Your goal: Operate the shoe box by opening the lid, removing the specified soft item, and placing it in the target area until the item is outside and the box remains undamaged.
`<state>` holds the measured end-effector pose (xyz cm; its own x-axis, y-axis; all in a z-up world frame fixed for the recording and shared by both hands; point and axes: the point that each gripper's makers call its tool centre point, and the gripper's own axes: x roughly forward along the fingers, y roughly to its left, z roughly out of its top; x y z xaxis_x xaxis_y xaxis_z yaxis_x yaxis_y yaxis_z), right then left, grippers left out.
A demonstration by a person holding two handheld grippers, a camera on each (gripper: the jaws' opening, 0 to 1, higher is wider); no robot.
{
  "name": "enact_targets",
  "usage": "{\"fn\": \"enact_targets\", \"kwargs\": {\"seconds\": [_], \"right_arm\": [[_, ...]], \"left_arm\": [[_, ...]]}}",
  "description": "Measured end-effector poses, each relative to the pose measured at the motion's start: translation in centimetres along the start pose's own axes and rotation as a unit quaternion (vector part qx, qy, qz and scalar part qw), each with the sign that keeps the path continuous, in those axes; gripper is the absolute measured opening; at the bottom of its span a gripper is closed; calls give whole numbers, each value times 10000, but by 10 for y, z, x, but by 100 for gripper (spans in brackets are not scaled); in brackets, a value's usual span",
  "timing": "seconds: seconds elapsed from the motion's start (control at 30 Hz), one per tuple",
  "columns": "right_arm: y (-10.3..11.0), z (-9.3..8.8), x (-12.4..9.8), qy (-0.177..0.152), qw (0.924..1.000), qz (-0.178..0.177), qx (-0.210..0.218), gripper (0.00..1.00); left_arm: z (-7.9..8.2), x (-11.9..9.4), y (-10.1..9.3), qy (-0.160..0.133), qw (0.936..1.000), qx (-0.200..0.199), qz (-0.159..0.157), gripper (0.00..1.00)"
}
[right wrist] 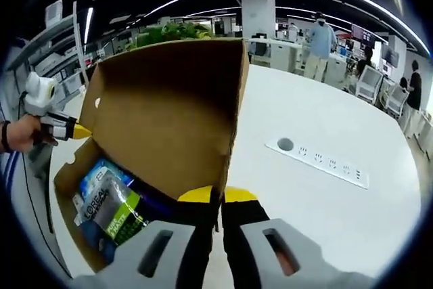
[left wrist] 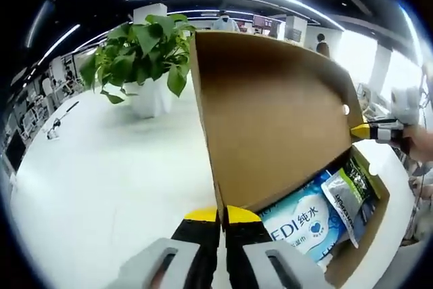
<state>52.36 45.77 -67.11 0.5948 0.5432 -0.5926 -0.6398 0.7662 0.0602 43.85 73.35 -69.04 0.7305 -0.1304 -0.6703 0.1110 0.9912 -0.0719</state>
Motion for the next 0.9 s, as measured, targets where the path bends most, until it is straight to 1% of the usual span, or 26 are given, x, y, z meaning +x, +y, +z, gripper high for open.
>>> {"fn": "enact_targets", "kwargs": {"seconds": [0.17,0.23,0.27,0.37,0.5,0.57,0.6,0.63,0.7,0.9], "right_arm": [[5,2,7,47,9999,92,40,2],[5,2,8,74,9999,107,53,1],[7,3,8,92,9998,132,114,1],[11,3,11,93,9998,167,38,1],[10,4,15,134,9998,155,84,1],[10,3,16,184,9997,140,82,2],[10,3,17,216,9997,132,59,2],[10,2,18,240,9996,131,41,2],[9,1,21,286,9995,141,15,2],[7,-3,26,374,9992,147,18,3]], "left_arm": [[-10,-10,0,161,9998,-139,15,0],[-14,-14,0,245,9995,-182,-86,1],[-18,-19,-2,294,9991,-269,-142,1],[-24,-22,-1,305,9991,-259,-146,1],[-24,-24,-3,282,9992,-284,-74,1],[-24,-24,-5,288,9994,-187,-17,1],[-23,-25,-5,295,9995,53,4,2],[-24,-25,-6,291,9995,100,14,2],[-24,-25,-7,273,9994,187,37,2],[-23,-24,-6,285,9992,258,69,2]]}}
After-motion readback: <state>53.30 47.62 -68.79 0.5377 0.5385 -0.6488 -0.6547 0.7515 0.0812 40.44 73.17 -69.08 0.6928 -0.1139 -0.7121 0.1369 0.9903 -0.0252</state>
